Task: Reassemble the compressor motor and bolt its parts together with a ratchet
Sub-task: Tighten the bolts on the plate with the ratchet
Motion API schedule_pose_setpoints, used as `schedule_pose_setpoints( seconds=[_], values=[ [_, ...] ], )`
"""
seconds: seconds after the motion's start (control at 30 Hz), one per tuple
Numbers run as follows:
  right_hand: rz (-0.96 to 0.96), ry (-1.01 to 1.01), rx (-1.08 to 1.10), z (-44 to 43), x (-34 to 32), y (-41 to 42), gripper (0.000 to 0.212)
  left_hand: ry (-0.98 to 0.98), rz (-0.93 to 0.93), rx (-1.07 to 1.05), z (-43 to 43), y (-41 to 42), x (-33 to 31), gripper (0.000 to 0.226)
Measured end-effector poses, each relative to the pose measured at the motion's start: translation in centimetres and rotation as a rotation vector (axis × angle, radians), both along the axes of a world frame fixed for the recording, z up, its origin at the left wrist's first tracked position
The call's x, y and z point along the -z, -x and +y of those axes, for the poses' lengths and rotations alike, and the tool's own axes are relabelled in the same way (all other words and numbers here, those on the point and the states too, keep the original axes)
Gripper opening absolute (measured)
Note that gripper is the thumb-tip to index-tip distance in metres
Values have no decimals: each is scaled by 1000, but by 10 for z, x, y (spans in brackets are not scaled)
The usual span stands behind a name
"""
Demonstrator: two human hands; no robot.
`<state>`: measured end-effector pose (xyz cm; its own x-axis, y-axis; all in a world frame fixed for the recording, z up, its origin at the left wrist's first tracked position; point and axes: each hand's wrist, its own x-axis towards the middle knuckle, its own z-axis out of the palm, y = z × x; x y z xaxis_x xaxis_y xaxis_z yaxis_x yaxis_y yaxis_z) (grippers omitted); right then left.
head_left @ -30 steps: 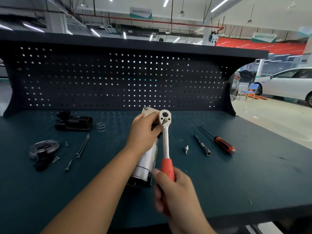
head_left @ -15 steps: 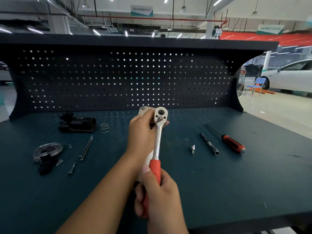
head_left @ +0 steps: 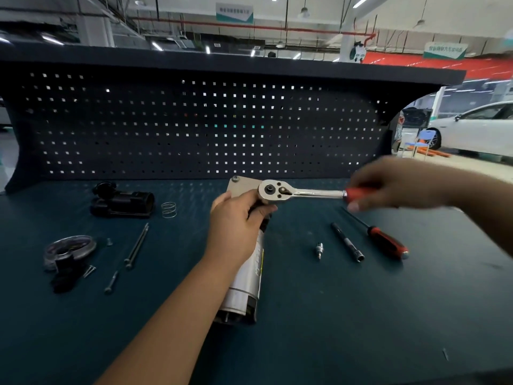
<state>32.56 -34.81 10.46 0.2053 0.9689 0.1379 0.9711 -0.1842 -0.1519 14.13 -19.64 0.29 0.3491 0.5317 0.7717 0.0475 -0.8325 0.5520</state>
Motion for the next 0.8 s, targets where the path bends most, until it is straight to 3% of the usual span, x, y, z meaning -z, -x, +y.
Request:
schedule_pose_setpoints(
  seconds=[0.07, 0.23, 0.33, 0.43, 0.57, 0.63, 0.7, 0.8],
  values=[
    [-227, -12, -62, 31, -23, -16, 15, -7, 14, -6, 2, -2, 1, 10],
    [-645, -167, -210, 92, -54, -11, 36, -6, 9, -40, 4, -3, 5, 11],
    [-772, -158, -247, 91, -53, -17, 40, -17, 25, -52, 5, -3, 4, 13],
    [-707, -90, -259, 64, -34, -27, 42, -38, 23, -42, 5, -4, 3, 13],
    [-719, -90, -188, 22, -7, -21, 66, -45, 24, -50, 4, -4, 3, 13],
    [-694, -93, -132, 4, 6, -6, 61, -33, 21, -44, 4, -3, 2, 13],
    [-517, -125, -79, -10, 24, 16, 52, -24, 22, -32, 2, -1, 1, 9],
    [-30, -231, 3, -22, 66, 60, 43, -34, 48, -46, -1, 0, 0, 8]
  ],
)
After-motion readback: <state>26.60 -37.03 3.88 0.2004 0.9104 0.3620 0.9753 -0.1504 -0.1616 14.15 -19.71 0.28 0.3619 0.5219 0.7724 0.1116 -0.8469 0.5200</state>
